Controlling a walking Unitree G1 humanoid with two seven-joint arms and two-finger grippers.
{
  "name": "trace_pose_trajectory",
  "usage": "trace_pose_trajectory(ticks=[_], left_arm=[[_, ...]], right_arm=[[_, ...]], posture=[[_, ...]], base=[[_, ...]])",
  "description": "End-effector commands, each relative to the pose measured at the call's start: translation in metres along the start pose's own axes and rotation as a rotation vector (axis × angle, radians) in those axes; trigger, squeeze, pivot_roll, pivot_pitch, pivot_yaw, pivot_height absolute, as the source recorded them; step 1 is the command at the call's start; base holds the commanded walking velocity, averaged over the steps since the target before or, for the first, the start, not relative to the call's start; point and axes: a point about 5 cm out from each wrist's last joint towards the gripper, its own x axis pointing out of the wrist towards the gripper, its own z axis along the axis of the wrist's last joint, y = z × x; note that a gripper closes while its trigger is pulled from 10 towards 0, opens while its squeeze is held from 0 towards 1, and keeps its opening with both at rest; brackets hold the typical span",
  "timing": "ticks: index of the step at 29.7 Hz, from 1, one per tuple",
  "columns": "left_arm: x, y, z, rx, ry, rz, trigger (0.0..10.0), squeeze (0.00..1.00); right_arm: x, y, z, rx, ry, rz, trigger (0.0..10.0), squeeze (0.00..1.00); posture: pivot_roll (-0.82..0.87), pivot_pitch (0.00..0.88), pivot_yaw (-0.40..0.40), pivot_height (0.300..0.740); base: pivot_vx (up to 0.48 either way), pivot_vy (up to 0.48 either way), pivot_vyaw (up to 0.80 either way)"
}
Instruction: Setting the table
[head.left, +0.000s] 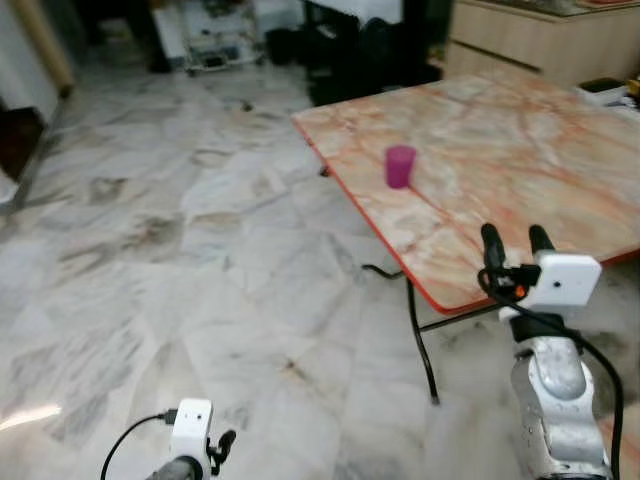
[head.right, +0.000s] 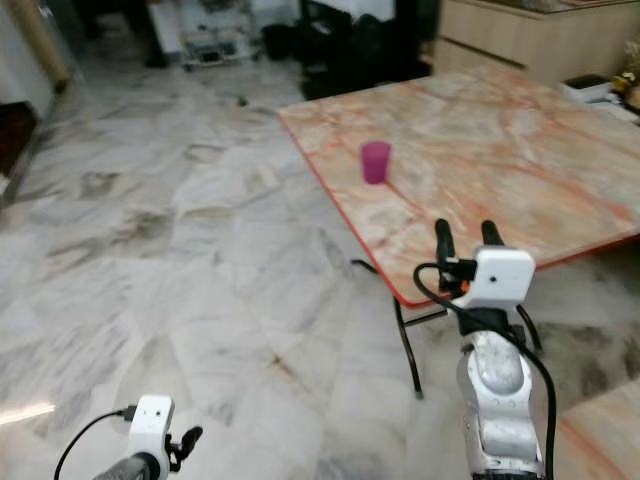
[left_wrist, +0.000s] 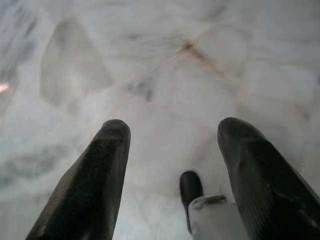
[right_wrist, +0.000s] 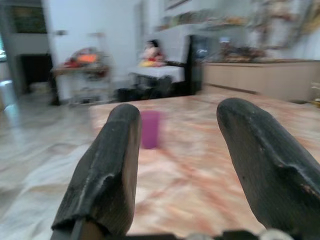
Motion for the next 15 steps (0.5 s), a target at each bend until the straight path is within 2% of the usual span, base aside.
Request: trace_pose_trajectory(ticks=[1, 15], left_arm=[[-0.0016, 0.0044, -0.0033, 0.001, 0.013, 0.015, 10.0, 0.00], [-0.0006, 0.0015, -0.0009, -0.001, -0.002, 0.015, 10.0, 0.00]], right_arm=[[0.0005, 0.0080, 0.0025, 0.011, -0.013, 0.038, 10.0, 0.00], [0.0008, 0.0152, 0.0021, 0.024, -0.012, 0.094, 10.0, 0.00]], posture=[[-0.05, 0.000, 0.039, 0.740], [-0.05, 0.000, 0.035, 0.740]], base=[[0.000, 0.000, 0.79], [0.000, 0.000, 0.79]])
